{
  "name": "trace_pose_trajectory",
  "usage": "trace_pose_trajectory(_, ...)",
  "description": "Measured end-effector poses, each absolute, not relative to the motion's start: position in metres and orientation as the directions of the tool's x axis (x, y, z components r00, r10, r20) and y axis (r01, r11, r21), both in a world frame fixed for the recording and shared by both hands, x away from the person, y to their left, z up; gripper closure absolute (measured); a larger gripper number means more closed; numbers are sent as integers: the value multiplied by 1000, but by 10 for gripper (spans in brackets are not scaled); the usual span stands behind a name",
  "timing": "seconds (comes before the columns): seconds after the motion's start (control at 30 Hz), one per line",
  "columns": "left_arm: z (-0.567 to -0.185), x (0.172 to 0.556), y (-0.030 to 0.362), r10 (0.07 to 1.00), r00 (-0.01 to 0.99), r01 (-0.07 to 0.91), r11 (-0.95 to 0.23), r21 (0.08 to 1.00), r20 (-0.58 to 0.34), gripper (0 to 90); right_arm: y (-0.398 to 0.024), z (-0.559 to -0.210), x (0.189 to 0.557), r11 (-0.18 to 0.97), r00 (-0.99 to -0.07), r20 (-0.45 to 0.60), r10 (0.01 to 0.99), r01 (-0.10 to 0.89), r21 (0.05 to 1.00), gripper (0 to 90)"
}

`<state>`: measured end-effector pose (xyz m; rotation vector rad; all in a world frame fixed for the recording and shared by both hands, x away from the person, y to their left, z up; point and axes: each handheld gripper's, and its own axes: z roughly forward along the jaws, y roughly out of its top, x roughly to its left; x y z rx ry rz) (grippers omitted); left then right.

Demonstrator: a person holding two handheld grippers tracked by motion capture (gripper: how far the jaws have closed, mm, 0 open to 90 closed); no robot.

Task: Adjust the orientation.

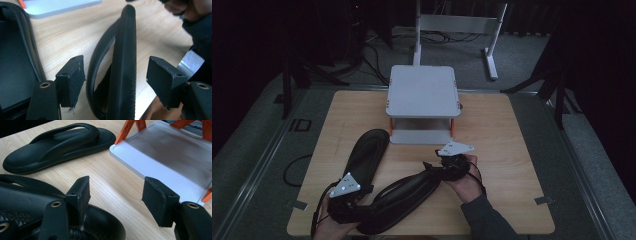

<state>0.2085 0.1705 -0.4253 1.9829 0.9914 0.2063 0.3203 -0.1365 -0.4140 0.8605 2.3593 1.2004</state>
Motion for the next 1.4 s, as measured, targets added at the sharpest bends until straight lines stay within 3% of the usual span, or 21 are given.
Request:
trace_pose_trajectory(0.13,-431,209,166,720,663,575,-315,755,-205,345,-137,-415,320,455,-751,-36,659,360,815,387)
trace_pose_trajectory(0.4,-436,215,158,709,676,585,-352,730,-200,575,-138,-417,320,455,-750,-34,660,364,812,387)
trace_pose_trajectory(0.53,-430,216,154,695,695,554,-356,753,-183,623,-141,-418,320,447,-744,-28,667,371,814,387)
trace_pose_trajectory(0.77,-423,227,141,713,695,499,-386,775,-92,636,-151,-415,321,427,-725,-26,688,376,823,388)
trace_pose_trajectory(1.17,-397,298,127,748,662,391,-400,829,49,636,-167,-412,323,396,-688,-25,725,387,832,388)
trace_pose_trajectory(1.4,-402,313,113,724,683,367,-454,812,96,636,-173,-414,323,394,-678,-25,735,396,829,388)
